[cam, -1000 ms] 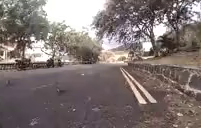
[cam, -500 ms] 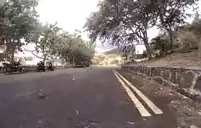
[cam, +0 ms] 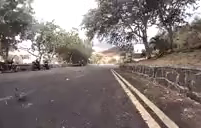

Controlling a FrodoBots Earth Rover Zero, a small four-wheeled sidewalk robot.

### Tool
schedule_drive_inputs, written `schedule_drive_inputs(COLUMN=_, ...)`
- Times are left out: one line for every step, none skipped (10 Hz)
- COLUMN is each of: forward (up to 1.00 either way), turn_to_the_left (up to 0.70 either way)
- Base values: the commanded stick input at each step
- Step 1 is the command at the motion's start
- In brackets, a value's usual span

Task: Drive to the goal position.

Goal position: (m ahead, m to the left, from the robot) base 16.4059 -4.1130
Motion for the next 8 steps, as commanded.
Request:
schedule_drive_inputs(forward=0.85, turn_to_the_left=0.0)
schedule_drive_inputs(forward=0.85, turn_to_the_left=0.0)
schedule_drive_inputs(forward=0.85, turn_to_the_left=0.0)
schedule_drive_inputs(forward=0.85, turn_to_the_left=0.0)
schedule_drive_inputs(forward=0.85, turn_to_the_left=0.0)
schedule_drive_inputs(forward=0.85, turn_to_the_left=0.0)
schedule_drive_inputs(forward=0.85, turn_to_the_left=-0.03)
schedule_drive_inputs(forward=0.85, turn_to_the_left=-0.02)
